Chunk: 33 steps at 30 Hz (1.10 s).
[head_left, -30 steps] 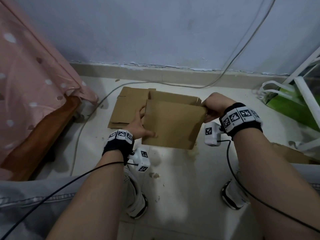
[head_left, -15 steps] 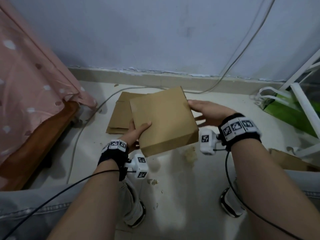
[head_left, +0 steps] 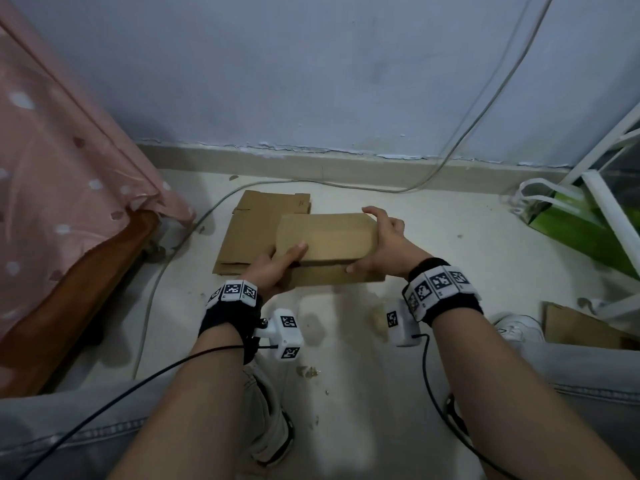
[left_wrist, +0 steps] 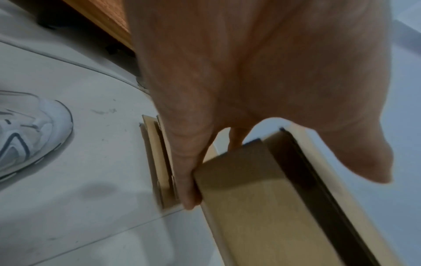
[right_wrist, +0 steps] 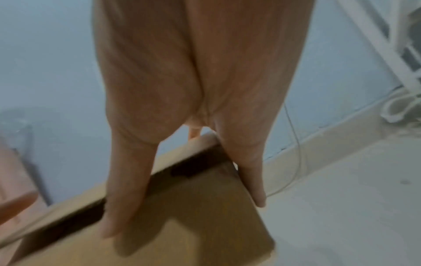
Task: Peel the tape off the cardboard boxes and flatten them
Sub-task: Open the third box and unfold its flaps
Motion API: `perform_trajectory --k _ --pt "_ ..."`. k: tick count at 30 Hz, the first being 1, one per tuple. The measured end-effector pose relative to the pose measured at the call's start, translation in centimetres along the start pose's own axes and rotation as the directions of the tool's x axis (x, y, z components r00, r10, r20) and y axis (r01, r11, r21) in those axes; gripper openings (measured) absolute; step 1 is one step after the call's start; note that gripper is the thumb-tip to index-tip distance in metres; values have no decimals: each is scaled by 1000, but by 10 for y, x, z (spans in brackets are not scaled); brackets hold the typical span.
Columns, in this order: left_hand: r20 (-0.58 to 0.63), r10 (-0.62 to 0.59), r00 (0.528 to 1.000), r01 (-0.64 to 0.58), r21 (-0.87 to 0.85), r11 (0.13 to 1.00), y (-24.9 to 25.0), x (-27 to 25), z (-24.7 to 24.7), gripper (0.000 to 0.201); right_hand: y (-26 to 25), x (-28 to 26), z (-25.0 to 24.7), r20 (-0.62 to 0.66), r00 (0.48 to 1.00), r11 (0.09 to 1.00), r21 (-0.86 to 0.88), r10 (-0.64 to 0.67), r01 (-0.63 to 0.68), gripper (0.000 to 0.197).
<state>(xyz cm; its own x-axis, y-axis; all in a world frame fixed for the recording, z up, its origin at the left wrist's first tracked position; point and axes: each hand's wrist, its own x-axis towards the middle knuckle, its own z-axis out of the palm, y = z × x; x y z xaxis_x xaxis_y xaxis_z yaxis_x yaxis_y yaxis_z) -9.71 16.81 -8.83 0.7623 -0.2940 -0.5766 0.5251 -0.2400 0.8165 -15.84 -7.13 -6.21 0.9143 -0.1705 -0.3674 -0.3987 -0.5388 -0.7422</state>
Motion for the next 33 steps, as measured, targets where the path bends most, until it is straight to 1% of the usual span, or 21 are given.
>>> perform_trajectory --k 2,4,6,9,12,13,15,18,19,21,22,23,25,27,28,29,31,32,33 --pt "-77 27 997 -28 -11 1000 0 5 3 70 -4 2 6 -49 996 997 -27 -70 68 98" --pt "-99 19 995 -19 0 1000 2 5 5 69 -5 5 11 -140 983 992 -54 -122 116 84" --pt "-102 -6 995 5 -11 1000 0 5 6 81 -5 7 13 -221 963 988 -58 -155 146 75" --pt "-112 -62 992 59 -29 998 0 4 7 110 -7 8 15 -241 955 985 -39 -175 171 64" --pt "-81 -78 994 80 14 997 0 2 11 125 -7 9 14 -284 945 987 -29 -162 161 45" --pt "-79 -79 994 82 38 996 0 1 12 130 -6 9 14 -302 941 988 -30 -153 151 43" --pt "-93 -86 992 93 71 993 0 2 11 131 -6 9 14 -329 936 992 -23 -123 122 44" --pt "-117 -105 988 115 83 990 4 5 10 124 -7 7 11 -358 933 998 31 -44 59 46" --pt "-131 -104 986 115 83 990 5 4 10 116 -9 7 10 -364 931 999 44 -14 32 48" --pt "-145 -99 984 108 55 993 5 3 12 84 -13 6 9 -370 929 999 48 17 1 53" --pt "-133 -102 986 108 39 993 3 2 12 68 -16 6 8 -378 925 999 52 28 -9 55" --pt "-107 -100 989 104 32 994 1 2 10 58 -17 6 8 -389 920 998 64 48 -24 57" --pt "-23 -93 995 94 42 995 -1 2 4 48 -14 8 7 -412 907 994 95 90 -56 66" --pt "69 -117 991 107 134 985 -1 1 -3 50 -11 9 7 -422 898 990 109 126 -88 82" --pt "104 -149 983 122 232 965 1 -1 -4 54 -9 10 8 -419 898 990 106 134 -99 86" --pt "120 -181 976 129 352 927 3 0 -4 59 -8 9 8 -414 900 989 100 137 -104 86" --pt "98 -221 970 122 589 799 9 -3 2 77 -8 9 10 -422 898 992 82 126 -101 77" --pt "54 -225 973 133 666 734 11 -1 6 86 -10 8 10 -431 895 993 71 116 -94 73" --pt "-5 -204 979 147 708 690 14 0 10 89 -11 7 12 -436 893 994 65 107 -88 69"
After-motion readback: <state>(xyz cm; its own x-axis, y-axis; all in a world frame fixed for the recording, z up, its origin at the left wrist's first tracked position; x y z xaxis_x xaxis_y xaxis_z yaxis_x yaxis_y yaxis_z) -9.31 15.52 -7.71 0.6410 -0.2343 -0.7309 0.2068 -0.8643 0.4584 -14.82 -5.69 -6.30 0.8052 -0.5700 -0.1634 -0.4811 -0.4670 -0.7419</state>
